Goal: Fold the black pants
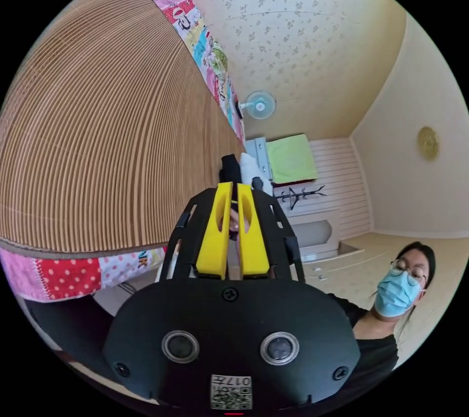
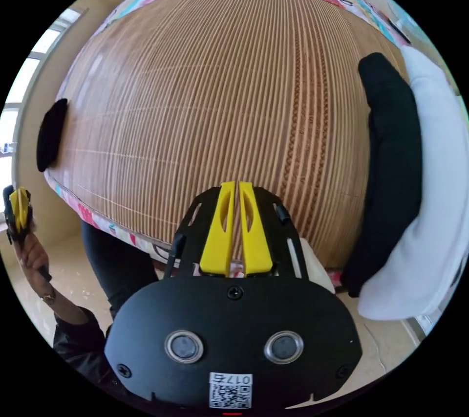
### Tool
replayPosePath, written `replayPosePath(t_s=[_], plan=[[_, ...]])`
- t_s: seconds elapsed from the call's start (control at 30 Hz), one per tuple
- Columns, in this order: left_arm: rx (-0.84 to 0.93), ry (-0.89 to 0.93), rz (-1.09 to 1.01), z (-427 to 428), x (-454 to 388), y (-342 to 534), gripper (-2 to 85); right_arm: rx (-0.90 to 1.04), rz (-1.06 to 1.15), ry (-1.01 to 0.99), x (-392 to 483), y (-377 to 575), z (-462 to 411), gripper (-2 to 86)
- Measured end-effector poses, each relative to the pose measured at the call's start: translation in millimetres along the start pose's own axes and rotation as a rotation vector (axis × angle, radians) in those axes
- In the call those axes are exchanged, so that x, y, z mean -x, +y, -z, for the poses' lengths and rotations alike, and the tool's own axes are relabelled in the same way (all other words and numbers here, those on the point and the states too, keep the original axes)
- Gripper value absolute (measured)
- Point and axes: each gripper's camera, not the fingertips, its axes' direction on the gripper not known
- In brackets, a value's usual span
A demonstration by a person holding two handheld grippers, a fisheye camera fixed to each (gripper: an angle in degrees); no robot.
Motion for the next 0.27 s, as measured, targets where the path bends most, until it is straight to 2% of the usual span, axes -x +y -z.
replayPosePath(t_s=[0.13, 0.27], plan=[[0.122, -0.2, -0.036, -17, -17, -7, 5.6, 0.016, 0.072, 0.157, 14, -2, 20, 8.3], [0.285, -0.515, -0.073, -53, -25, -7, 4.2, 0.154, 0.055, 0.128, 2, -12, -5, 4.4]])
